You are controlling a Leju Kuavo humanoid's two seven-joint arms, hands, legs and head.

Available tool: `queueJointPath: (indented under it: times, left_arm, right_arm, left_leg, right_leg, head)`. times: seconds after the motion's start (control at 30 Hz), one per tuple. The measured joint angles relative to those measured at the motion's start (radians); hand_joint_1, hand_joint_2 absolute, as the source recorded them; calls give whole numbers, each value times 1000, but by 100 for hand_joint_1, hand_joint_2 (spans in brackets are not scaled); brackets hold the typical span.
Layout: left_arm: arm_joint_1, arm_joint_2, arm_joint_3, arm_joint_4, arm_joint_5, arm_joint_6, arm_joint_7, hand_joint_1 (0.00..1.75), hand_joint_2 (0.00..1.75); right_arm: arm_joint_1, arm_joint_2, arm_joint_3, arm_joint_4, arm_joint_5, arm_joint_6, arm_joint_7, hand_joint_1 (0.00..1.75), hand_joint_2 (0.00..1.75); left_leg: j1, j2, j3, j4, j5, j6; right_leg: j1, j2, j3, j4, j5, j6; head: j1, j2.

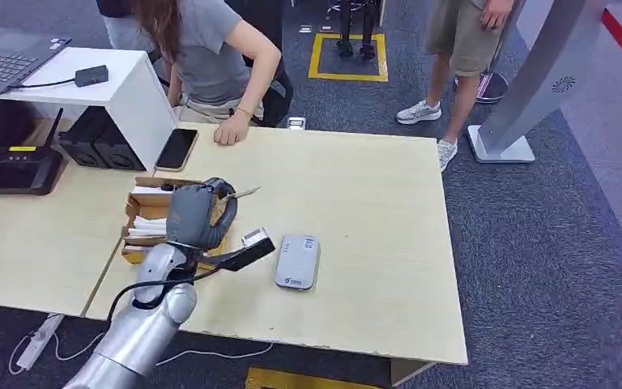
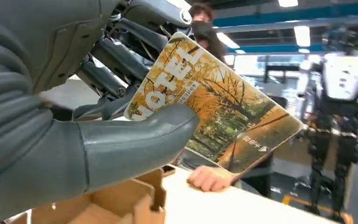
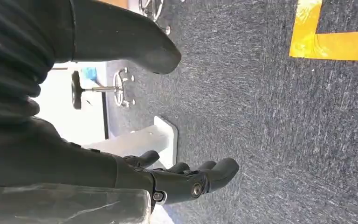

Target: Pass the card to the sensor for recognition and then transmit it.

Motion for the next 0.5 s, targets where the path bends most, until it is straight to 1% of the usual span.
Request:
queueJointPath:
  times: [0.1, 0.17, 0.3, 0.43, 0.5]
  left_arm:
    - [-8, -3, -47, 23, -28, 0, 3, 175, 175]
    - [-15, -5, -65, 38, -36, 0, 5, 175, 175]
    - [-33, -9, -117, 66, -106, -4, 21, 175, 175]
    - [-55, -15, -187, 88, -160, -40, 48, 175, 175]
    - [-67, -18, -218, 98, -169, -58, 58, 175, 175]
  right_arm:
    - [0, -1, 4, 0, 0, 0, 0, 0, 175]
    - [0, -3, 6, 0, 0, 0, 0, 0, 175]
    - [0, -8, 7, 0, 0, 0, 0, 0, 175]
    - [1, -17, 8, 0, -1, -2, -5, 0, 175]
    - [0, -22, 8, 0, -2, -2, -8, 0, 175]
  left_leg:
    - [0, 0, 0, 0, 0, 0]
    - [0, 0, 0, 0, 0, 0]
    - [0, 0, 0, 0, 0, 0]
    - [0, 0, 0, 0, 0, 0]
    - [0, 0, 0, 0, 0, 0]
  right_leg:
    - [0, 0, 0, 0, 0, 0]
    - [0, 0, 0, 0, 0, 0]
    - [0, 0, 0, 0, 0, 0]
    - [0, 0, 0, 0, 0, 0]
    - [0, 0, 0, 0, 0, 0]
  head:
    - [0, 0]
    - [0, 0]
    - [0, 0]
    - [0, 0]
    - [0, 0]
